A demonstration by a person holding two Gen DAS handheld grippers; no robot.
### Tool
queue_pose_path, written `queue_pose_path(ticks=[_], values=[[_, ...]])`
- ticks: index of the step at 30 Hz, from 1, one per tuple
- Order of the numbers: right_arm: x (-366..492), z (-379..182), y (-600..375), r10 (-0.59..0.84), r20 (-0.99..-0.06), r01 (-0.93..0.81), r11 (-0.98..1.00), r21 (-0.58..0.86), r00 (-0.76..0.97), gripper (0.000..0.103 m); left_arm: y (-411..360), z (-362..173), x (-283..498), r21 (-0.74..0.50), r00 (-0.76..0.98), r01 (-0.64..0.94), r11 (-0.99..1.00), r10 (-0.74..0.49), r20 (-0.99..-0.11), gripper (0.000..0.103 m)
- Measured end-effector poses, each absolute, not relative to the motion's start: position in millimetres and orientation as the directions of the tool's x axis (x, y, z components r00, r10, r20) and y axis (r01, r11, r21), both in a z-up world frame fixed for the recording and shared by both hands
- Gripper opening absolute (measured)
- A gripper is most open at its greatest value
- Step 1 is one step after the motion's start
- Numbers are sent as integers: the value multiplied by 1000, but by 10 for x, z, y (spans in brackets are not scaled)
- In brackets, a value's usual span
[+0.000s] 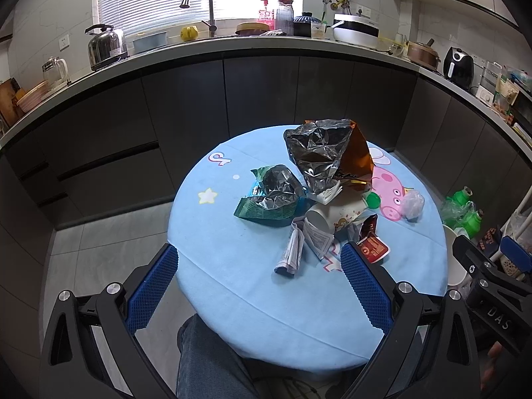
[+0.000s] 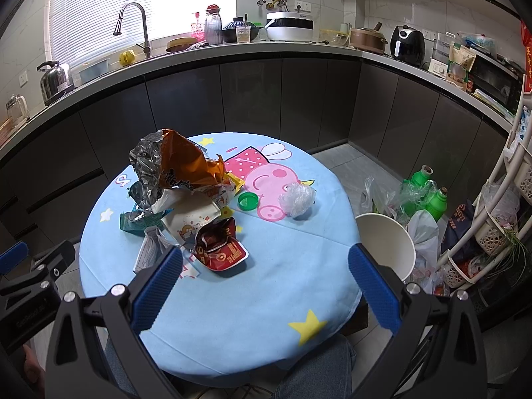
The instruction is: Collect trash
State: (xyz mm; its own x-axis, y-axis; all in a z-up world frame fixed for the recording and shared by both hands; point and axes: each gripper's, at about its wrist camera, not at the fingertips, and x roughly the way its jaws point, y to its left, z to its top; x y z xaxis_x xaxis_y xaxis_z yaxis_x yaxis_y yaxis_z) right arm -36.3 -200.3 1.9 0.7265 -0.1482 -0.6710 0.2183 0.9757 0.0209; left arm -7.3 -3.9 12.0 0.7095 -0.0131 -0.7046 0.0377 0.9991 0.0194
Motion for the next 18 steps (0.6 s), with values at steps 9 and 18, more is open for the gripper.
queue_pose_path(ticks=[9, 18], values=[[-369, 23, -2011, -148, -672, 218, 976, 20, 726, 100, -36, 116, -74, 18, 710, 38, 999, -14, -705, 94], [-404, 36, -2080, -147, -675, 218, 976, 21, 723, 100, -23, 138, -52, 11, 705, 41, 999, -21, -709, 94]])
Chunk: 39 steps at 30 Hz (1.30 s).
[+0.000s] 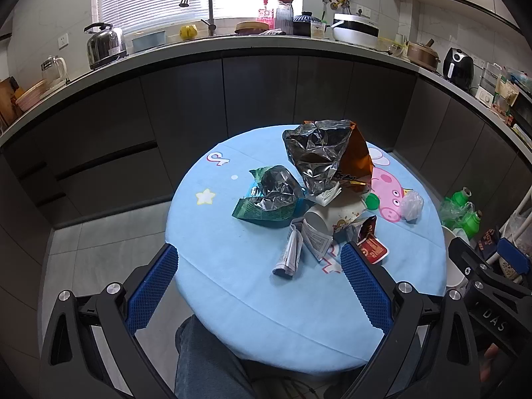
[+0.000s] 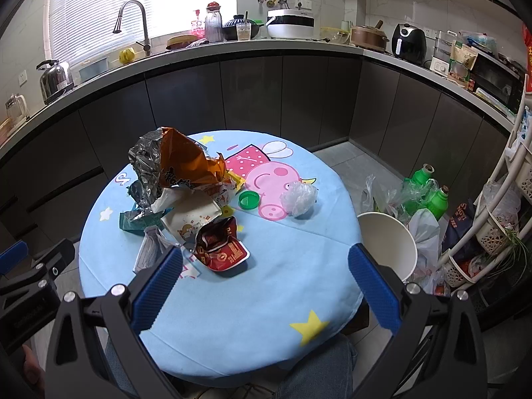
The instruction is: Collect trash
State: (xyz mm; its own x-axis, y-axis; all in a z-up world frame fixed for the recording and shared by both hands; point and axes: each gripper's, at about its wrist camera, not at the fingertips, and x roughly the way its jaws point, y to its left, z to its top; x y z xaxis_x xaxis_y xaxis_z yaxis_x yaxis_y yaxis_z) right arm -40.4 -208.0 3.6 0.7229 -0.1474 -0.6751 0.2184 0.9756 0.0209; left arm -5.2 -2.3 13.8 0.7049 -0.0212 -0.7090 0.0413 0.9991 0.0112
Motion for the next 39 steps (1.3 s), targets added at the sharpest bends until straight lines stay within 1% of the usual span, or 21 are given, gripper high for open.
queue_pose_path(ticks=[11, 15, 17, 19, 21, 24, 27, 29, 33, 35, 37, 39], values=[[-194, -92, -2002, -138, -693, 214, 977, 24, 708, 100, -22, 71, 80, -5, 690, 53, 999, -40, -723, 94], [-182, -80, -2035, -119, -665, 184, 982, 29, 737, 100, 48, 46, 159, -44, 693, 75, 996, -84, -716, 94], [-158, -114, -2048, -61, -636, 121, 991, 51, 769, 100, 105, 19, 219, -74, 684, 90, 993, -116, -720, 94], [-102, -224, -2073, -4, -661, 77, 994, 81, 751, 100, 175, -19, 278, -116, 674, 133, 984, -176, -717, 94], [-31, -367, -2073, 65, -695, 26, 993, 119, 716, 100, 217, -58, 310, -122, 676, 159, 980, -198, -710, 94], [89, -593, -2047, 84, -730, 9, 993, 122, 678, 100, 251, -154, 362, -120, 660, 178, 977, -209, -722, 94], [258, -802, -2060, 126, -768, -5, 988, 157, 627, 99, 304, -281, 421, -158, 626, 185, 970, -241, -742, 94], [363, -905, -2050, 148, -781, -24, 985, 168, 607, 94, 329, -368, 460, -174, 604, 184, 967, -251, -757, 93], [560, -981, -1960, 200, -785, -75, 978, 193, 586, 93, 320, -544, 537, -192, 563, 200, 961, -273, -780, 86], [645, -1007, -1887, 200, -785, -100, 979, 175, 586, 92, 290, -635, 595, -215, 535, 208, 954, -295, -792, 80], [709, -1044, -1810, 199, -793, -125, 980, 156, 575, 87, 241, -710, 649, -231, 508, 222, 947, -314, -802, 76], [736, -1079, -1719, 199, -794, -160, 979, 129, 575, 87, 167, -777, 696, -227, 488, 241, 943, -320, -812, 71]])
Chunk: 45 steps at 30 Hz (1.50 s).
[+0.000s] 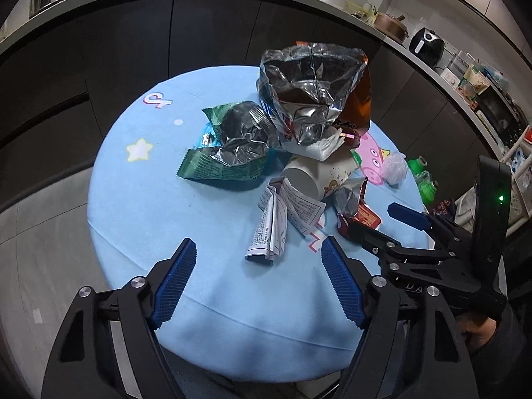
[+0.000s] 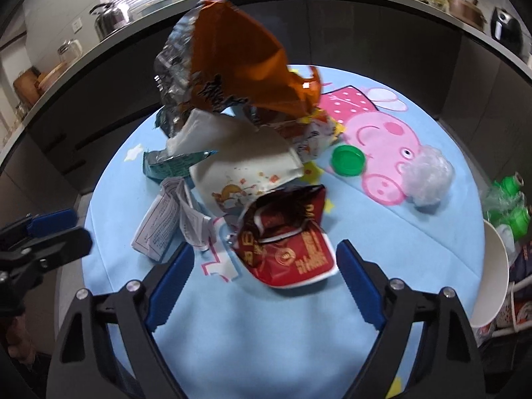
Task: Collect trash
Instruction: 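Grasp the folded paper leaflet with the left gripper while the right grasps the red tray, then carry the leaflet and red tray over the white bucket bin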
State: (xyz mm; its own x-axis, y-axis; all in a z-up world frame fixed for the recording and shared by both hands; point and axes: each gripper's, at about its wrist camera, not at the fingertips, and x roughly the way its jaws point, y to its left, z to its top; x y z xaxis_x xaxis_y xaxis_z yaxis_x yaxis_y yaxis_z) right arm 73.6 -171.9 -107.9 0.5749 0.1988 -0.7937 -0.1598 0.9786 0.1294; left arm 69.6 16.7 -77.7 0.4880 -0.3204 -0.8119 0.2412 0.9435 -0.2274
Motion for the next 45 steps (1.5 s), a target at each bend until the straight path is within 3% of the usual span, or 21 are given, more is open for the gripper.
queue_pose_path(ticks=[4, 6, 8, 12, 13, 16, 19, 25, 27, 38, 45], values=[[796, -1209, -1628, 172, -806, -182, 980, 81, 567, 87, 8, -928, 842, -225, 453, 277, 934, -334, -827, 65], [816, -1266, -1610, 154, -811, -183, 981, 59, 565, 83, -37, -1000, 924, -237, 433, 281, 930, -344, -833, 59], [818, -1297, -1593, 134, -811, -186, 982, 32, 570, 72, -75, -1077, 1000, -242, 419, 277, 930, -344, -841, 58], [792, -1343, -1551, 97, -799, -183, 983, -17, 594, 62, -121, -1213, 1111, -255, 392, 268, 929, -347, -852, 56], [782, -1362, -1539, 93, -797, -186, 982, -25, 597, 56, -127, -1246, 1138, -259, 386, 264, 929, -348, -854, 56], [760, -1390, -1534, 105, -794, -187, 982, -12, 599, 25, -111, -1327, 1208, -277, 361, 248, 928, -354, -863, 47], [681, -1347, -1527, 120, -777, -185, 983, 5, 617, 15, -78, -1372, 1232, -295, 347, 239, 925, -366, -864, 35], [555, -1272, -1584, 180, -766, -175, 980, 89, 617, 14, -51, -1421, 1227, -327, 325, 225, 918, -387, -863, 9], [501, -1225, -1634, 200, -759, -160, 979, 128, 620, 14, -37, -1405, 1184, -330, 329, 222, 918, -389, -861, 5], [223, -913, -1974, 244, -693, -69, 960, 271, 678, 14, -25, -743, 700, -332, 403, 327, 885, -449, -798, 4], [6, -672, -2397, 191, -634, 11, 954, 300, 750, 14, -490, -363, 560, -359, 398, 447, 819, -542, -740, 5]])
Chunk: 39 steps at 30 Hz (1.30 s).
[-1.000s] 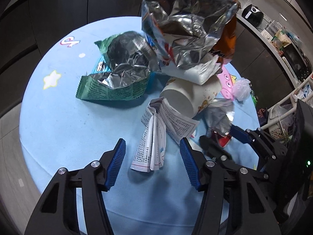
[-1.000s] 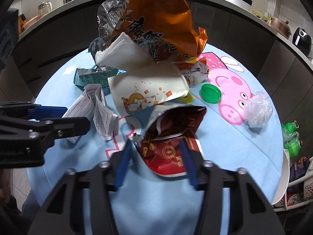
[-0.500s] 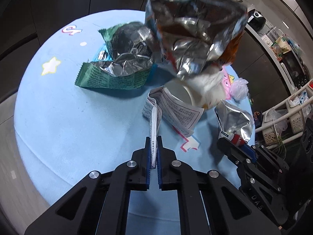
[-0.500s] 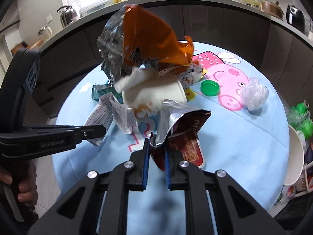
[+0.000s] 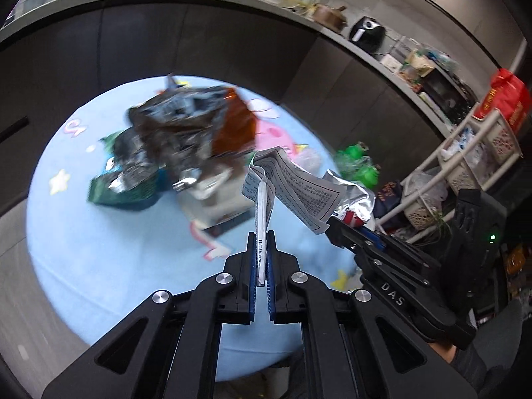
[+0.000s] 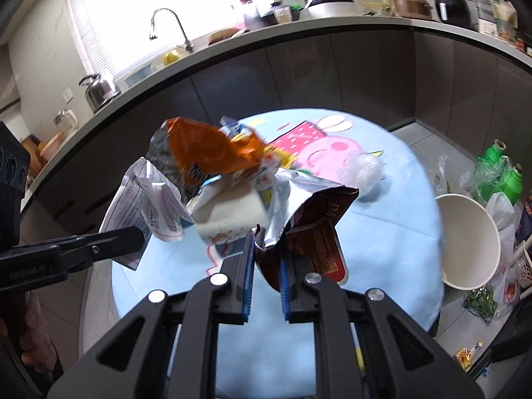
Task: Collect trash
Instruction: 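Carry the leaflet and red tray over the white bucket bin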
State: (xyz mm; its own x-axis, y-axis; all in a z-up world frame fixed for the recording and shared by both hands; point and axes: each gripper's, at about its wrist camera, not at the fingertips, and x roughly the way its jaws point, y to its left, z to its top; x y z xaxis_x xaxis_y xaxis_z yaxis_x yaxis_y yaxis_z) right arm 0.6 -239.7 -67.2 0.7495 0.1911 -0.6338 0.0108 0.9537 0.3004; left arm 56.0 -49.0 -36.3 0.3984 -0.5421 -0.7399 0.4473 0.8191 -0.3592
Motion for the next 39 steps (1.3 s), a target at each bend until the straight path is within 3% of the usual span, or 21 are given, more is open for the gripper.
queue_pose_path(ticks=[9, 18, 39], values=[[-225, -607, -3167, 63, -602, 160, 937, 310, 796, 15, -1416, -338, 741, -377, 301, 563, 736, -607, -735, 5], [-344, -959, -3962, -40, -637, 305, 900, 312, 770, 15, -2487, -536, 909, -353, 202, 662, 661, -611, -765, 5], [-128, -1796, -4776, -34, -746, 412, 850, 329, 665, 15, -3874, -1273, 1292, -326, 41, 723, 609, -509, -860, 5]])
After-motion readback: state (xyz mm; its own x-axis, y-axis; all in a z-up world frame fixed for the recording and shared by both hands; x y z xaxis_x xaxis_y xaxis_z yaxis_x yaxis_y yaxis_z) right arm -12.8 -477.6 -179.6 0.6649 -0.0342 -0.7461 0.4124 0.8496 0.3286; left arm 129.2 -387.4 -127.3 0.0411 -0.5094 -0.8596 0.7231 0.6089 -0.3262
